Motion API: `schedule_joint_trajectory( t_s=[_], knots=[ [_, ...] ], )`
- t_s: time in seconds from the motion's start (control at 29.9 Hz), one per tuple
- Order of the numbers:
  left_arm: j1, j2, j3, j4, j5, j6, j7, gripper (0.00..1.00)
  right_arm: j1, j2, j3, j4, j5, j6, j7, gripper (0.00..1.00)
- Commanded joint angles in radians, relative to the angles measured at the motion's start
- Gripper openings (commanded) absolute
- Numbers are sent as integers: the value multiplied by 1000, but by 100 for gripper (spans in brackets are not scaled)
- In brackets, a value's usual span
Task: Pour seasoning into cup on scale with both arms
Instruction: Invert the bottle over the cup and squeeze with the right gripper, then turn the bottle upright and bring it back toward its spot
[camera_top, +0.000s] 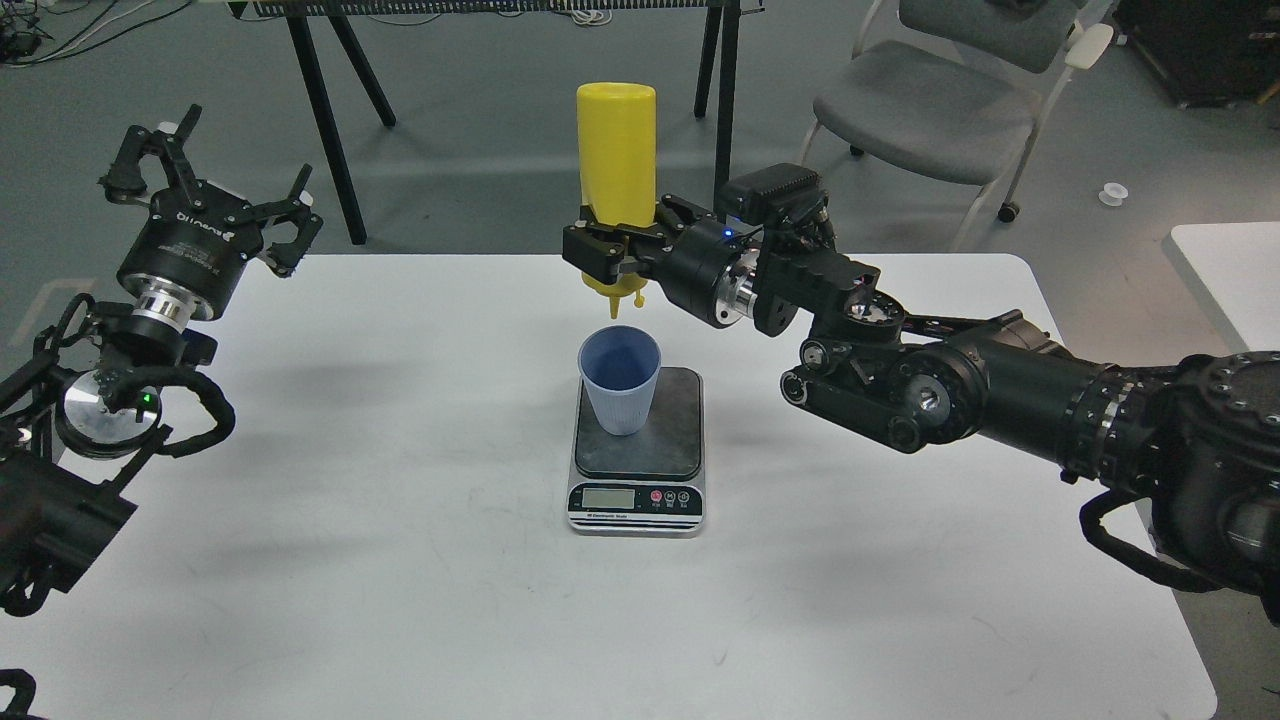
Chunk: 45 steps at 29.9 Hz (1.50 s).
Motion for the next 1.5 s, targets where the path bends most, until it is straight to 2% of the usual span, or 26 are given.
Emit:
schedule_joint_trajectory(
  t_s=[0.0, 0.57, 0.67, 0.8, 0.9, 1.2, 1.34, 1.47],
  knots=[
    [0, 1, -1, 0, 0, 0, 0, 100, -4, 6, -30, -1, -9, -5, -2, 36],
    [-1, 5, 2, -9, 1, 0, 0, 100, -10, 1, -27, 1, -49, -7, -3, 36],
    [-1, 5, 2, -9, 1, 0, 0, 100, -2, -28, 1, 3, -40, -8, -2, 36],
    [-1, 5, 1, -9, 1, 0, 0, 100, -13, -137, 119, 53, -6, 7, -2, 36],
    [-6, 4, 2, -9, 1, 0, 2, 100, -39, -196, 180, 107, 89, 12, -2, 36],
    [-14, 2, 7, -12, 1, 3, -3, 100, -100, -431, 259, 341, 561, 15, 0, 36],
    [-15, -1, 7, -14, 1, 3, -1, 100, -180, -490, 344, 410, 735, 68, 17, 36],
    [-17, -5, 8, -14, 3, 4, 0, 100, -315, -496, 492, 460, 847, 137, 18, 36]
  ],
)
